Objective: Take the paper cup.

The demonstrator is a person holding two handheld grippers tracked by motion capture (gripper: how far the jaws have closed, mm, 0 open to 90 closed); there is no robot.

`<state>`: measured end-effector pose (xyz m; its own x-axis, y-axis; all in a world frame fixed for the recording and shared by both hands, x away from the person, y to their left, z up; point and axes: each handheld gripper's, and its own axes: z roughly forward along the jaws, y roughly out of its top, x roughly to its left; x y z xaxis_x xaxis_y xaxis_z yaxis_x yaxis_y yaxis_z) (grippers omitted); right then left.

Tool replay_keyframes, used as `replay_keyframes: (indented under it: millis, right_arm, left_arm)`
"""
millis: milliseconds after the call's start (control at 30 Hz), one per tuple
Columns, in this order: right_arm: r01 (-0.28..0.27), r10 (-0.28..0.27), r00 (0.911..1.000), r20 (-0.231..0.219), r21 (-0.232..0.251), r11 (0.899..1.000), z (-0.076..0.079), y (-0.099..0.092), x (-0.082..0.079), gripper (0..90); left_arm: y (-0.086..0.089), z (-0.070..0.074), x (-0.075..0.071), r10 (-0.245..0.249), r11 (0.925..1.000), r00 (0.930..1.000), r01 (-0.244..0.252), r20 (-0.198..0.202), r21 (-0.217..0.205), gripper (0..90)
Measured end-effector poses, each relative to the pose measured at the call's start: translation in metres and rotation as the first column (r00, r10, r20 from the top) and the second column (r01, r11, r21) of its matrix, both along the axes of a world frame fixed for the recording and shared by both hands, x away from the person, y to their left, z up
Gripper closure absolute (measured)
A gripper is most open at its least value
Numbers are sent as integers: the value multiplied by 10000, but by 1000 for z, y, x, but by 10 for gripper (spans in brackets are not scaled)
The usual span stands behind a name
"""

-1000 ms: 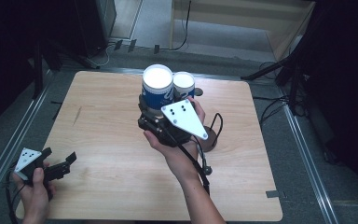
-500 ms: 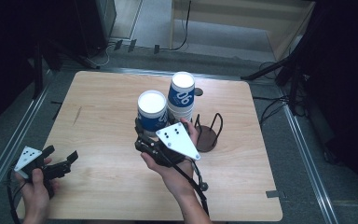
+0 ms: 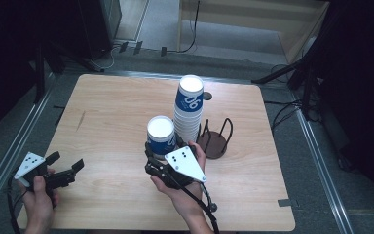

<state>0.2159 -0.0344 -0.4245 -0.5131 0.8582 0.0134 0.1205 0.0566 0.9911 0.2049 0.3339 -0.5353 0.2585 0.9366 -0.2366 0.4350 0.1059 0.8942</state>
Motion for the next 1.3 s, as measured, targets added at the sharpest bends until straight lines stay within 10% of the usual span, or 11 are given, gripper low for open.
replay_keyframes:
  millis: [800, 1300]
  right_arm:
    - [226, -280, 9981, -547, -981, 9949, -51, -17, -5, 232]
    - [352, -475, 9972, -569, -1996, 9793, -73, -23, -7, 231]
  left_arm:
    - [-60, 55, 0, -2109, 9775, 9738, 2095, 850, 256, 22]
    - [-98, 73, 7, -3875, 9214, 9164, 3883, 1000, 119, 23]
